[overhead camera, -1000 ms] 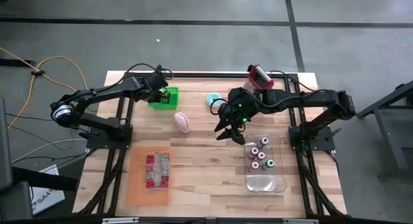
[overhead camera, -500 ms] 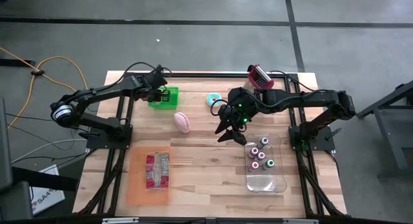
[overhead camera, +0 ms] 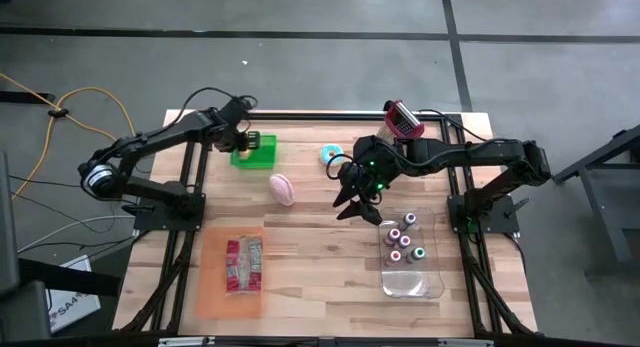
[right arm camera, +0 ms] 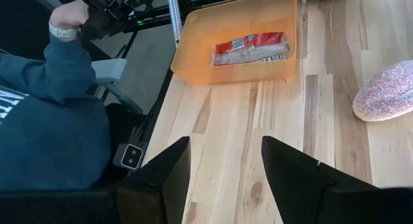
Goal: Pick & Place Food Item
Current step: Put the blue donut into the green basket
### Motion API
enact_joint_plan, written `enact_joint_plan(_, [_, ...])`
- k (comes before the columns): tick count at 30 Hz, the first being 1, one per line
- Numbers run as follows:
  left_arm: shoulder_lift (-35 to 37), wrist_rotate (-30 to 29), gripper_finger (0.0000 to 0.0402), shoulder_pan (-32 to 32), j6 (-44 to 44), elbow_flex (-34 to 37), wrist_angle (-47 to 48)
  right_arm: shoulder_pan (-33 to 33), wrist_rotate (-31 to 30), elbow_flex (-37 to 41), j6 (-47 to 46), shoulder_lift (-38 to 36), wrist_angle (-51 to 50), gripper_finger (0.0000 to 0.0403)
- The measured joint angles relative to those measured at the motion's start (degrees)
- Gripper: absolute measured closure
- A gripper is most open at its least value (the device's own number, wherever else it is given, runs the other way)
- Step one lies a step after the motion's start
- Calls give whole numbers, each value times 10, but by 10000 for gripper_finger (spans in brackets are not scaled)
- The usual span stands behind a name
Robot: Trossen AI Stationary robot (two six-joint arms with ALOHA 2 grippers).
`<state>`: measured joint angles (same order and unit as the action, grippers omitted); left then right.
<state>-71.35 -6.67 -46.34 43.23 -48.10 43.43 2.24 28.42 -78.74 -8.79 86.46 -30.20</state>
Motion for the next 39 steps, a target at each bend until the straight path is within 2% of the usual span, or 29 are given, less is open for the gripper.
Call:
enact_joint_plan(9, [0,38,310,-26,-35,0,-1,0,-12,0,0,0,0,224])
enact_joint_plan(13, [0,38,310,-18,-58,0,-2,0,-48,0,0,0,1,224])
enact_joint_plan(25, [0,40,310,19,-57,0,-2,0,-165,0,0,0,19,224])
enact_joint_plan(30, [0,39,310,27,-45,0,-2,0,-185,0,0,0,22,224])
enact_joint_plan(39, [0,38,310,46,-22,0,-5,0,-180,0,0,0,22,224])
